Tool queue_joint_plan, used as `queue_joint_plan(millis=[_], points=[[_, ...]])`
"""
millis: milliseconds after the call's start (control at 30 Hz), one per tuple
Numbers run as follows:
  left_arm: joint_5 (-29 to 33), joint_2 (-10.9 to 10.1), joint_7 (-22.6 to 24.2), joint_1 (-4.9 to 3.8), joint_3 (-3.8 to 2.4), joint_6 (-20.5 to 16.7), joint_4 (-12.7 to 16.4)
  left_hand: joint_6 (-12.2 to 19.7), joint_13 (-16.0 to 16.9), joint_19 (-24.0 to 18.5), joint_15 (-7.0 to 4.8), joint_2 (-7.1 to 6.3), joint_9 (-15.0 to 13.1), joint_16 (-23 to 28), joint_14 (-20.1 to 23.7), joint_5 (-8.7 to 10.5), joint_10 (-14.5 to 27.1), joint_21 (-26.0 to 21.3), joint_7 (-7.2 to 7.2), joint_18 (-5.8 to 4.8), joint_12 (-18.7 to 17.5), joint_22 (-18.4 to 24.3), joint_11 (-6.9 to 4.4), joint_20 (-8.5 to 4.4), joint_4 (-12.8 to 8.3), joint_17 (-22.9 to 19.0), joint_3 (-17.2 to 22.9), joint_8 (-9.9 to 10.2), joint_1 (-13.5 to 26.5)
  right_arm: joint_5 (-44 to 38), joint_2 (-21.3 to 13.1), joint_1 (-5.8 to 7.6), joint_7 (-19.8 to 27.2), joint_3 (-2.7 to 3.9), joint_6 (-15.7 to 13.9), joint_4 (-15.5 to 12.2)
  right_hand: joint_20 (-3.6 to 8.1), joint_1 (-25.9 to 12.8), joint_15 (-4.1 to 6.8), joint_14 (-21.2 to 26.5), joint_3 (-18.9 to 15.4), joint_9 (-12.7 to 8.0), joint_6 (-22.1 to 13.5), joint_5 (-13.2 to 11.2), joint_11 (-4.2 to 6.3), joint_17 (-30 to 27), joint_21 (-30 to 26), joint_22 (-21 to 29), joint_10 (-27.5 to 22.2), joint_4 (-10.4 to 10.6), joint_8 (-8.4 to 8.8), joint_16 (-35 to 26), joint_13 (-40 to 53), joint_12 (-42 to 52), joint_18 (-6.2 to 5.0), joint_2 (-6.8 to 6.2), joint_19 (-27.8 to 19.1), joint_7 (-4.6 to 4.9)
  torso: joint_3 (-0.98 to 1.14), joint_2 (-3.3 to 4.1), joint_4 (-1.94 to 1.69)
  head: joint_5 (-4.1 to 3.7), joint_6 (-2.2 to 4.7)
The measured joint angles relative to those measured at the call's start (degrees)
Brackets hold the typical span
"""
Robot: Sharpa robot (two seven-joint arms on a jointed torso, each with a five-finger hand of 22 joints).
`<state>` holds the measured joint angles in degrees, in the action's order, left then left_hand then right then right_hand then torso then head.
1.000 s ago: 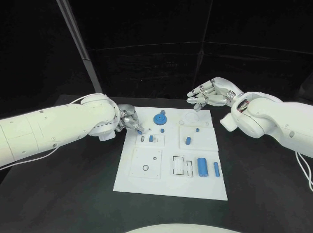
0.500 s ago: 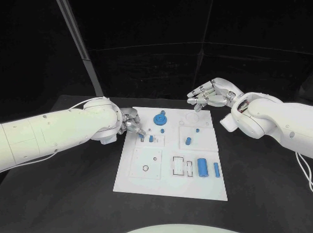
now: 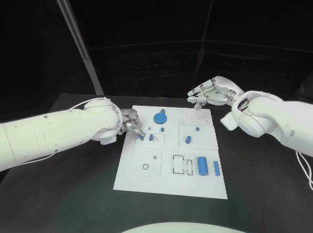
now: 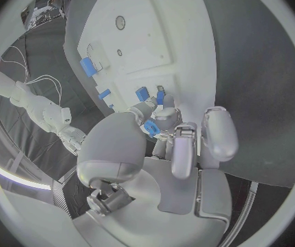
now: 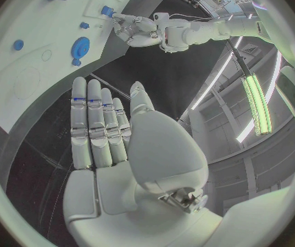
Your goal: Assemble the parts on the task board
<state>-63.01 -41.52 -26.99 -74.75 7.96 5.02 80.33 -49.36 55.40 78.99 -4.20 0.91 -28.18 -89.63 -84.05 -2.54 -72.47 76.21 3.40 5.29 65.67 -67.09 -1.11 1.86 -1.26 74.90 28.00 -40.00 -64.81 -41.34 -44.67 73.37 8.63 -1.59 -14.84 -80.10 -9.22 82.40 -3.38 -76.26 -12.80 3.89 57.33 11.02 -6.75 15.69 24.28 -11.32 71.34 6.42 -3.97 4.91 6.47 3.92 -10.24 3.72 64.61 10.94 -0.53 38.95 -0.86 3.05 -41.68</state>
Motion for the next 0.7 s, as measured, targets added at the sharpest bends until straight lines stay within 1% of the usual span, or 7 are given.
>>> queue_joint_plan(millis=[367,500,700], points=[[-0.11,0.07,-0.01,0.05,0.01,0.58,0.05,0.08,0.00,0.00,0.00,-0.22,-0.12,0.00,0.00,0.01,0.01,0.00,0.08,0.00,0.00,0.01,0.01,0.00,-0.02,0.00,0.35,-0.19,-0.22,0.00,0.06,-0.01,0.00,0.00,0.07,0.04,0.00,0.00,0.00,0.00,0.00,0.00,0.00,0.00,0.00,0.00,0.00,0.01,0.00,0.00,0.00,0.00,0.00,0.00,0.00,0.00,0.00,0.00,-0.01,-0.01,0.01,-0.05,-0.16],[-0.15,0.00,-0.01,0.09,0.00,0.67,0.18,-0.07,-0.01,0.00,0.00,-0.22,-0.17,0.00,0.00,0.03,0.02,0.00,-0.14,0.00,0.00,0.01,0.03,0.00,-0.03,0.00,0.36,-0.19,-0.22,0.00,0.06,-0.01,0.01,0.00,0.10,0.06,0.00,0.00,0.00,0.00,0.00,0.00,0.00,0.00,0.00,0.00,0.00,0.04,0.00,0.00,0.00,0.00,0.00,0.00,0.00,0.00,0.00,0.00,0.01,-0.02,0.01,-0.06,-0.19],[-0.21,-0.06,-0.03,0.11,0.01,0.82,0.34,0.03,0.01,0.00,0.00,-0.23,-0.17,0.00,0.00,0.07,-0.23,0.00,-0.25,-0.01,0.00,0.01,-0.21,0.00,-0.09,0.00,0.42,-0.19,-0.21,0.00,0.08,-0.01,0.02,0.00,0.13,0.09,0.00,0.00,0.00,0.00,0.00,0.00,0.00,0.00,0.00,0.00,0.00,0.04,0.00,0.00,0.00,0.00,0.00,0.00,0.00,0.00,0.00,0.00,0.01,-0.03,0.01,-0.06,-0.19]])
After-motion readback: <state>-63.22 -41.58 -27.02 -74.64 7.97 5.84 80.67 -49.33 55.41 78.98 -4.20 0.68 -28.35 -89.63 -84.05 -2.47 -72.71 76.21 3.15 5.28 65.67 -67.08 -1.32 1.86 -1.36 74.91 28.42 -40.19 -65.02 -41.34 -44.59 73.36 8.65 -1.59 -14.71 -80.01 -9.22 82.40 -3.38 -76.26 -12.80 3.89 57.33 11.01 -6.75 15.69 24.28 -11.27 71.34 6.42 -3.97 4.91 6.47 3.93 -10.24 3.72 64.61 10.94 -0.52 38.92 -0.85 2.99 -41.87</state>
